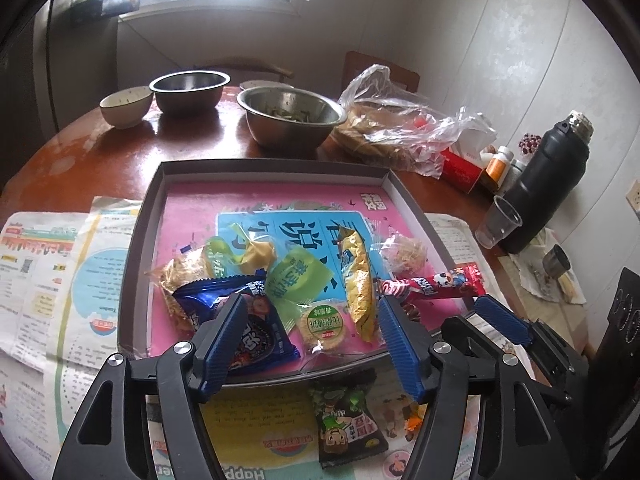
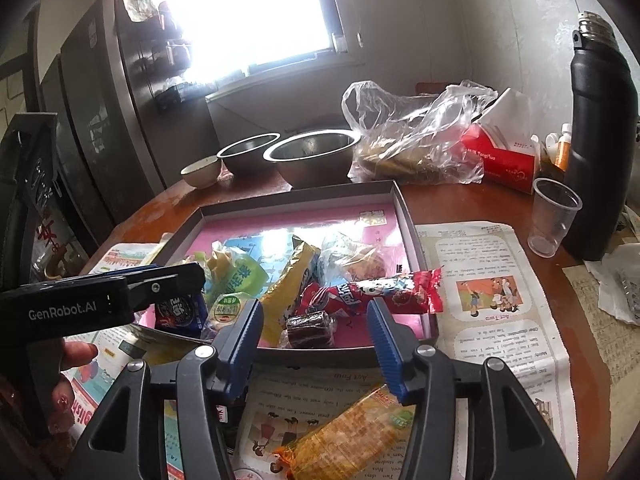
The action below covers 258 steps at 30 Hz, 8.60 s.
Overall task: Organize snacks
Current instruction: 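Withdraw the left tool to the green pack while the right moves to the orange bread roll, then grasp the green snack pack with the left tool while the right grasps the orange bread roll, then carry the green pack and orange bread roll over the grey box with both tools, then lower both snacks into the box and open both tools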
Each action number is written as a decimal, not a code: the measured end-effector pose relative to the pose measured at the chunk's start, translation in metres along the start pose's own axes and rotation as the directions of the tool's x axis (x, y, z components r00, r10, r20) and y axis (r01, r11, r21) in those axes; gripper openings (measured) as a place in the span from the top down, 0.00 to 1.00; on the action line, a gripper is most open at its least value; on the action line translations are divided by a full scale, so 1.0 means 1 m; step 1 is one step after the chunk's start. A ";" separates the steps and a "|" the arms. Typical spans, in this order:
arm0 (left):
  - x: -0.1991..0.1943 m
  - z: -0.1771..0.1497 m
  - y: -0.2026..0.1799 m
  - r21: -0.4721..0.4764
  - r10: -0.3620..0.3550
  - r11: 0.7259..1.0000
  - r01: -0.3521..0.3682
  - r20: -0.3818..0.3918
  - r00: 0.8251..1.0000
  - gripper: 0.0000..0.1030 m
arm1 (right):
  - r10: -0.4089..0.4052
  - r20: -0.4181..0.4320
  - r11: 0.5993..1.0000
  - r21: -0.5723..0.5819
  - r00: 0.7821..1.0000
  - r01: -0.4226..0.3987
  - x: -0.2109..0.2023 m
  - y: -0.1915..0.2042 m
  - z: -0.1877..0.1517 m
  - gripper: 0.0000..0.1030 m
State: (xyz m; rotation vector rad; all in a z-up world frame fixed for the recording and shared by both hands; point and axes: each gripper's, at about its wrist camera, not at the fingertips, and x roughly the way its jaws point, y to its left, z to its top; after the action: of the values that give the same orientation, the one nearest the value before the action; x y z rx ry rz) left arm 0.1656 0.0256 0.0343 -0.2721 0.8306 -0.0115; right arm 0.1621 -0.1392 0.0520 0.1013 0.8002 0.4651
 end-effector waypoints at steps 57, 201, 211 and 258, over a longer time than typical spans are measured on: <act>-0.029 -0.056 -0.009 0.067 0.033 0.997 -0.030 -0.044 0.998 0.27 | -0.025 -0.076 0.993 0.115 0.997 0.033 -0.038 -0.005 -0.058 0.36; 0.044 0.022 0.008 0.015 0.011 1.000 -0.011 -0.049 0.999 0.67 | 0.049 -0.070 0.998 -0.027 0.996 -0.051 0.074 0.009 0.035 0.64; 0.046 0.022 0.007 0.015 0.018 1.000 -0.017 -0.049 0.999 0.67 | 0.050 -0.048 0.999 0.005 0.998 -0.050 0.065 0.002 0.035 0.64; 0.030 0.017 0.016 0.001 0.046 0.999 -0.046 -0.038 0.998 0.40 | 0.036 -0.074 0.999 -0.019 0.997 -0.037 0.061 0.014 0.020 0.58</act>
State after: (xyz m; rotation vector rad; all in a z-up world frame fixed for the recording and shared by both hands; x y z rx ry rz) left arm 0.1970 0.0418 0.0196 -0.2537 0.8747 0.0263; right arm 0.2077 -0.0979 0.0288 0.0804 0.8672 0.5135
